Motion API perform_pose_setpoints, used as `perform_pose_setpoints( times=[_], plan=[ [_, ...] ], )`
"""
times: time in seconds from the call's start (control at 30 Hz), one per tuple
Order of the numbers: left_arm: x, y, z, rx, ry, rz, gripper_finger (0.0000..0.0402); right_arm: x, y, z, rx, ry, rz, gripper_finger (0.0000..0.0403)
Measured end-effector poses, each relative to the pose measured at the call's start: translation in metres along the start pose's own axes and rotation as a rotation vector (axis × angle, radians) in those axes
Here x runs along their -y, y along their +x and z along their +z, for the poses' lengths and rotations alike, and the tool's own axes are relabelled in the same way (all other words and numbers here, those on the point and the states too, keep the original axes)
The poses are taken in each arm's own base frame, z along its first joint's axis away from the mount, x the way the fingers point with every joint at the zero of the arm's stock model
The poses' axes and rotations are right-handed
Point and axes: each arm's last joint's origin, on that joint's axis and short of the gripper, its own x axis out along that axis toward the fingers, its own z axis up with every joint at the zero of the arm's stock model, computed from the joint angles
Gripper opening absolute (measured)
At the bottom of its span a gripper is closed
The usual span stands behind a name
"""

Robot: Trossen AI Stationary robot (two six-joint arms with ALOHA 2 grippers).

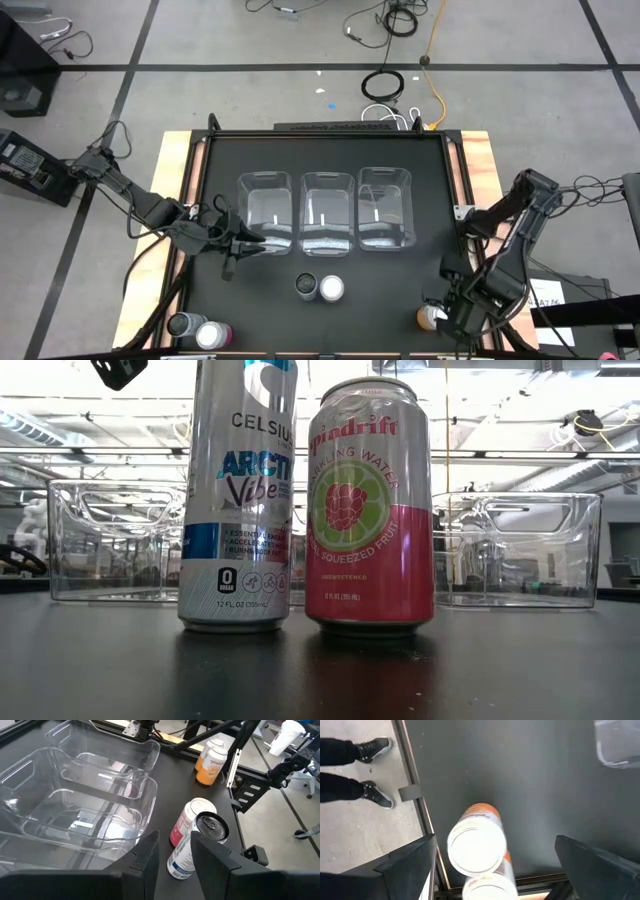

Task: Sort soda cans
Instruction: Put the left orange-white soda can into the right transparent bin

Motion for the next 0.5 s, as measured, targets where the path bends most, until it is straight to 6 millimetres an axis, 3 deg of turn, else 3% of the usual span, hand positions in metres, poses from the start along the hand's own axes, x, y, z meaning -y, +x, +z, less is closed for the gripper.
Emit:
perform_pose_setpoints(
  times=[0.5],
  plan=[
    [0.0,0.0,0.0,0.001,0.0,0.0,0.0121,-0.031,0.042,-0.015,-0.103,-0.096,-0.073,0.04]
  ],
)
